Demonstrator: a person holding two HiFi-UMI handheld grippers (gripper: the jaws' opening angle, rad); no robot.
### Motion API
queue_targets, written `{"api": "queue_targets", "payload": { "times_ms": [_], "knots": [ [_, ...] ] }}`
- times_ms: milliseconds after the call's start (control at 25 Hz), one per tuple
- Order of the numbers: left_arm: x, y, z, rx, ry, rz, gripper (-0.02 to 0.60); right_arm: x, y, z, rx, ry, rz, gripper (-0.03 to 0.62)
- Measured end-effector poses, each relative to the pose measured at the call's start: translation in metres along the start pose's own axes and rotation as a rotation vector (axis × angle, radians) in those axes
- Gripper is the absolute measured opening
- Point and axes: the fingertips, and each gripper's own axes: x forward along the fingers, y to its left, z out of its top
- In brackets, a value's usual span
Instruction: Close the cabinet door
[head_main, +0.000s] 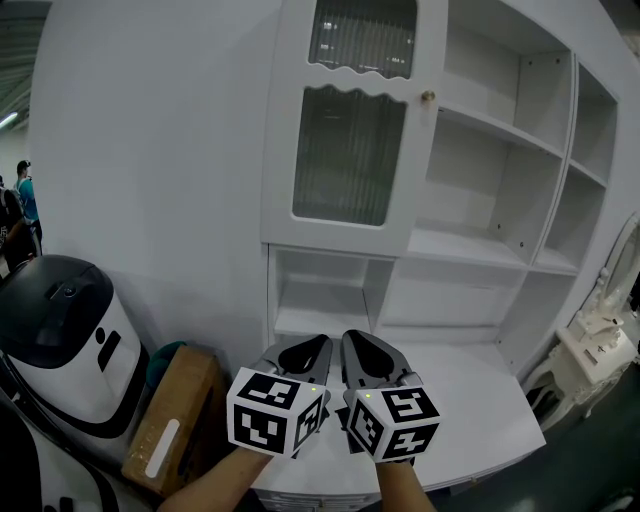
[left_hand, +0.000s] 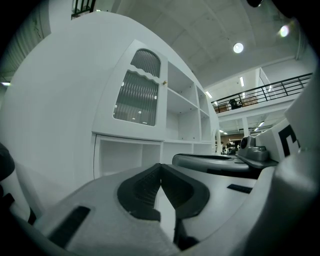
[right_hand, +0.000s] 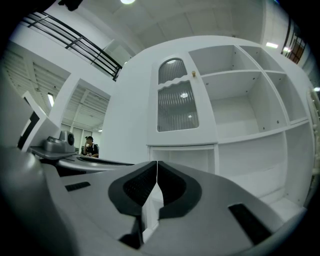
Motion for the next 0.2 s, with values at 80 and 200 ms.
{"api": "queue_targets", "payload": {
  "times_ms": [80, 200],
  "knots": [
    [0.0001, -0.0003, 0.0002, 0.002, -0.001, 0.001, 0.011, -0.0003, -0.0007, -0.0002, 0.0, 0.0, 0.0, 0.021],
    [0.0005, -0.001, 0.0006, 0.005, -0.003, 0.002, 0.011, -0.0007, -0.0015, -0.0006, -0.001, -0.001, 0.0, 0.021]
  ]
}}
